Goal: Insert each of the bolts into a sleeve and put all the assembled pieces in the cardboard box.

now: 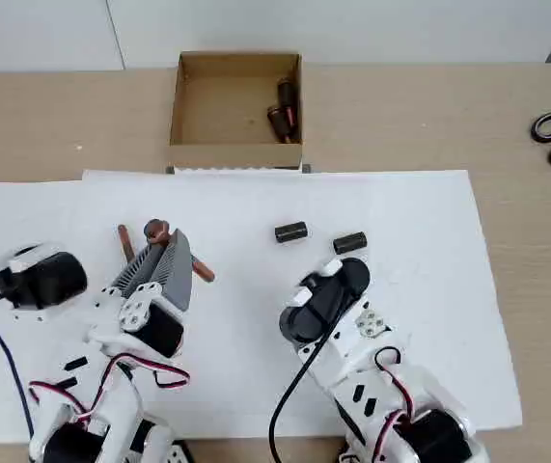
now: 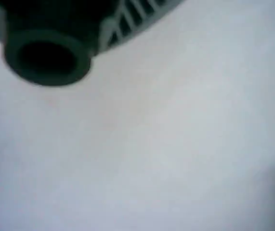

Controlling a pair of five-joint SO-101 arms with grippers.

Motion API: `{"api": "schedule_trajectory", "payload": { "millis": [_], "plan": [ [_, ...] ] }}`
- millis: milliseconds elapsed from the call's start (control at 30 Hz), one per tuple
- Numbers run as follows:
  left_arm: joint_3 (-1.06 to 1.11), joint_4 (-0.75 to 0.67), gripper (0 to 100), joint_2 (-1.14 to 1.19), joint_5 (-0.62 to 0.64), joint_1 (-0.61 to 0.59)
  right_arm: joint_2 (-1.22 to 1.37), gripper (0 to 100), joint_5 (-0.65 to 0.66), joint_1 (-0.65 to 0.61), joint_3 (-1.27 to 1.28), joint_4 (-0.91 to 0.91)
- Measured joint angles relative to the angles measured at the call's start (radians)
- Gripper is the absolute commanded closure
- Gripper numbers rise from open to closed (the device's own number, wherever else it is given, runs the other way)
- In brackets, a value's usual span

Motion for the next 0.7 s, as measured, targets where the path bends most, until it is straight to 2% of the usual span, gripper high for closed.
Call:
{"api": "schedule_trajectory", "payload": {
  "millis": [133, 333, 433, 700],
  "plan": [
    [0.025, -0.052, 99, 0.008, 0.026, 0.0, -0.021, 99.5, 0.041, -0.046, 0.072, -0.077],
    [0.051, -0.061, 99, 0.008, 0.032, 0.0, -0.021, 99.5, 0.115, -0.133, 0.176, -0.244],
    [0.058, -0.061, 99, 0.005, 0.032, 0.0, -0.021, 99.5, 0.14, -0.135, 0.204, -0.308],
    [0.077, -0.061, 99, 0.008, 0.032, 0.143, -0.021, 99.5, 0.144, -0.14, 0.212, -0.342]
  ]
}}
